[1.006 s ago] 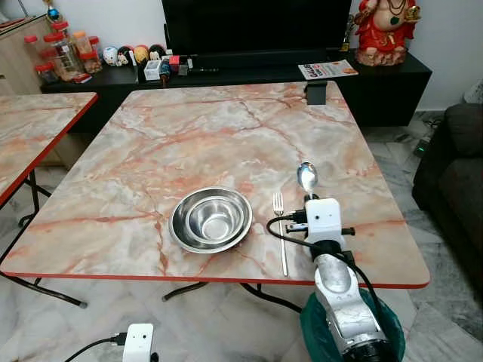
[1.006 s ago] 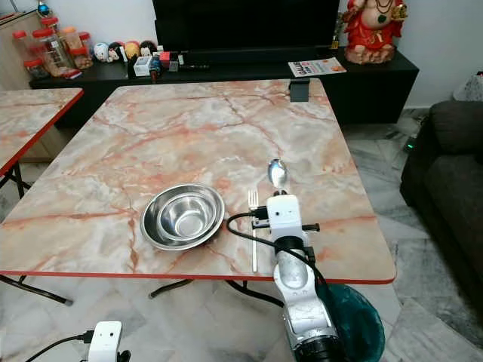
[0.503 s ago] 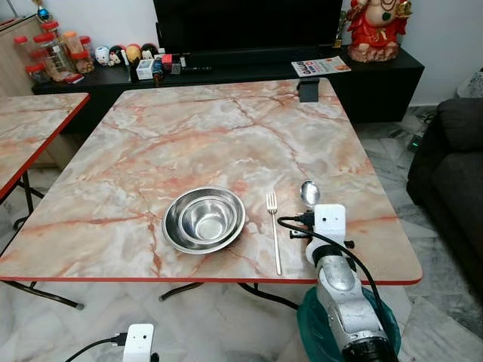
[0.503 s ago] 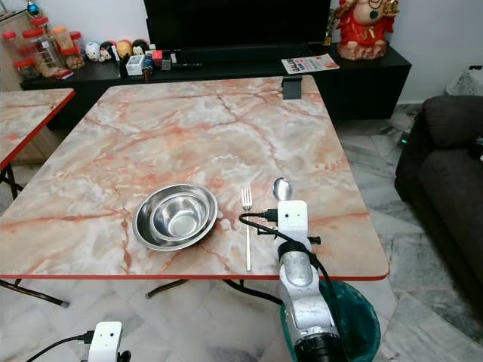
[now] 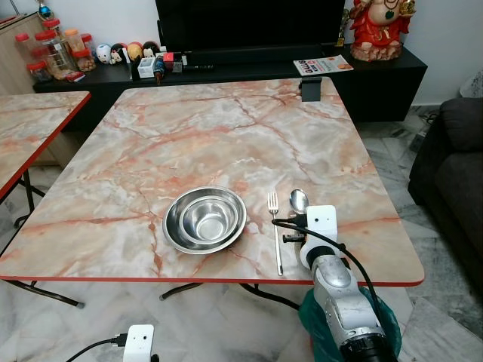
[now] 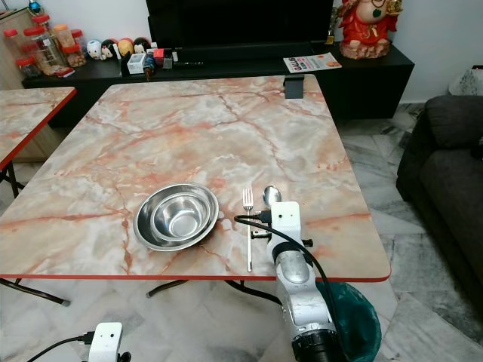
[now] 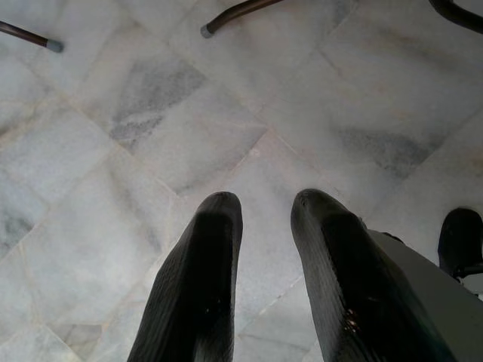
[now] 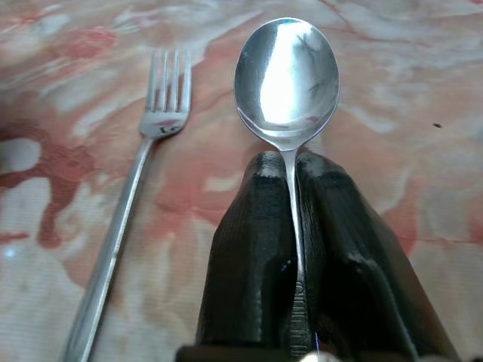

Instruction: Setting the table

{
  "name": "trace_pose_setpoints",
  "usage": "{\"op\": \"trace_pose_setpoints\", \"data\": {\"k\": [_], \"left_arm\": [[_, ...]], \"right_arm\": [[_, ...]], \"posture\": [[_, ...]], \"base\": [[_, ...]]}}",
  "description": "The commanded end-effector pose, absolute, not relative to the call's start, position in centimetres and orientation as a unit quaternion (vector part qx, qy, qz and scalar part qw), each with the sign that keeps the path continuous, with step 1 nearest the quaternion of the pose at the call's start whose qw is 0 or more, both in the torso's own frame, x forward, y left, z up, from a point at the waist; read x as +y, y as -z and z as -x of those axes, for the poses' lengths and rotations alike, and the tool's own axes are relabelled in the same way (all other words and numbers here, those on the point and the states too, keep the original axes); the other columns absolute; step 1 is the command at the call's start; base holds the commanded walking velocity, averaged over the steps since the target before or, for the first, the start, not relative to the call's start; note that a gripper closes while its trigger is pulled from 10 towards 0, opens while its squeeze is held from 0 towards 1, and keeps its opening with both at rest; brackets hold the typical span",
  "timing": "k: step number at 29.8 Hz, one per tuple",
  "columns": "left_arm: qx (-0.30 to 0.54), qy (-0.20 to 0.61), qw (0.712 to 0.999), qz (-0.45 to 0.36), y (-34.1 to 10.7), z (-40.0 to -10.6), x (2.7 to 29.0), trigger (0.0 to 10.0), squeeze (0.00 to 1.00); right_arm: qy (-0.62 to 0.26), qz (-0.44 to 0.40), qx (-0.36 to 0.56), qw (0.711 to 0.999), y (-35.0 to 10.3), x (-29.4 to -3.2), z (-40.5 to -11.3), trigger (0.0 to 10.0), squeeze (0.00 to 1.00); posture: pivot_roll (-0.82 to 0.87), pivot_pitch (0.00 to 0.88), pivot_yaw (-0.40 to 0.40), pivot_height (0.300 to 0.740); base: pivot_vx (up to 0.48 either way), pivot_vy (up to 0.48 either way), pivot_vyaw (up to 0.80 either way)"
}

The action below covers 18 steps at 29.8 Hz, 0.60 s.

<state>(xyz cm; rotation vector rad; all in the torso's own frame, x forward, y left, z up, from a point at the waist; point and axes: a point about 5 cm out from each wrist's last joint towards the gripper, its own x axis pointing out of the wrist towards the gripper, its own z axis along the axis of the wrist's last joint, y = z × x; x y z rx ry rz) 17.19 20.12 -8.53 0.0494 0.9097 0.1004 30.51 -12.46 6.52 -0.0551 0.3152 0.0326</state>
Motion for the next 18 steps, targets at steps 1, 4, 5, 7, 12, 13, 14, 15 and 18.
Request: {"op": "trace_pose_setpoints", "data": {"k": [1, 4, 5, 7, 12, 13, 14, 15, 18], "left_arm": [[0.441, -0.046, 0.896, -0.033, 8.44, -17.27, 20.54, 10.0, 0.00], [0.440, -0.045, 0.896, -0.033, 8.41, -17.34, 20.53, 10.0, 0.00], [0.440, -0.045, 0.896, -0.034, 8.41, -17.33, 20.53, 10.0, 0.00], [0.440, -0.044, 0.896, -0.034, 8.41, -17.33, 20.53, 10.0, 0.00], [0.440, -0.046, 0.896, -0.034, 8.41, -17.30, 20.60, 10.0, 0.00], [0.440, -0.047, 0.896, -0.034, 8.42, -17.28, 20.62, 10.0, 0.00], [0.440, -0.047, 0.896, -0.034, 8.42, -17.27, 20.63, 10.0, 0.00], [0.441, -0.047, 0.896, -0.035, 8.42, -17.26, 20.64, 10.0, 0.00], [0.441, -0.049, 0.896, -0.034, 8.44, -17.18, 20.71, 10.0, 0.00]], "right_arm": [[-0.018, 0.023, 0.161, 0.987, -6.68, -12.16, -30.79, 10.0, 0.00], [-0.020, 0.022, 0.165, 0.986, -6.70, -12.09, -30.83, 10.0, 0.00], [-0.022, 0.022, 0.166, 0.986, -6.72, -12.05, -30.85, 10.0, 0.00], [-0.025, 0.021, 0.167, 0.985, -6.73, -11.98, -30.89, 10.0, 0.00], [-0.034, 0.025, 0.172, 0.984, -6.73, -11.77, -31.08, 10.0, 0.00], [-0.035, 0.025, 0.174, 0.984, -6.72, -11.76, -31.13, 10.0, 0.00], [-0.035, 0.025, 0.174, 0.984, -6.72, -11.75, -31.15, 10.0, 0.00], [-0.036, 0.026, 0.176, 0.983, -6.70, -11.75, -31.18, 10.0, 0.00], [-0.039, 0.030, 0.181, 0.982, -6.61, -11.72, -31.27, 10.0, 0.00]], "posture": [[-0.03, 0.038, 0.078, 0.740], [-0.03, 0.037, 0.077, 0.740], [-0.03, 0.037, 0.077, 0.740], [-0.03, 0.037, 0.077, 0.740], [-0.02, 0.036, 0.077, 0.740], [-0.02, 0.036, 0.077, 0.740], [-0.02, 0.036, 0.077, 0.740], [-0.02, 0.036, 0.077, 0.740], [-0.01, 0.037, 0.077, 0.740]], "base": [[0.000, 0.000, 0.00], [0.000, 0.000, 0.00], [0.000, 0.000, 0.00], [0.000, 0.000, 0.00], [0.000, 0.000, 0.00], [0.000, 0.000, 0.00], [0.000, 0.000, 0.00], [0.000, 0.000, 0.00], [0.000, 0.000, 0.00]]}}
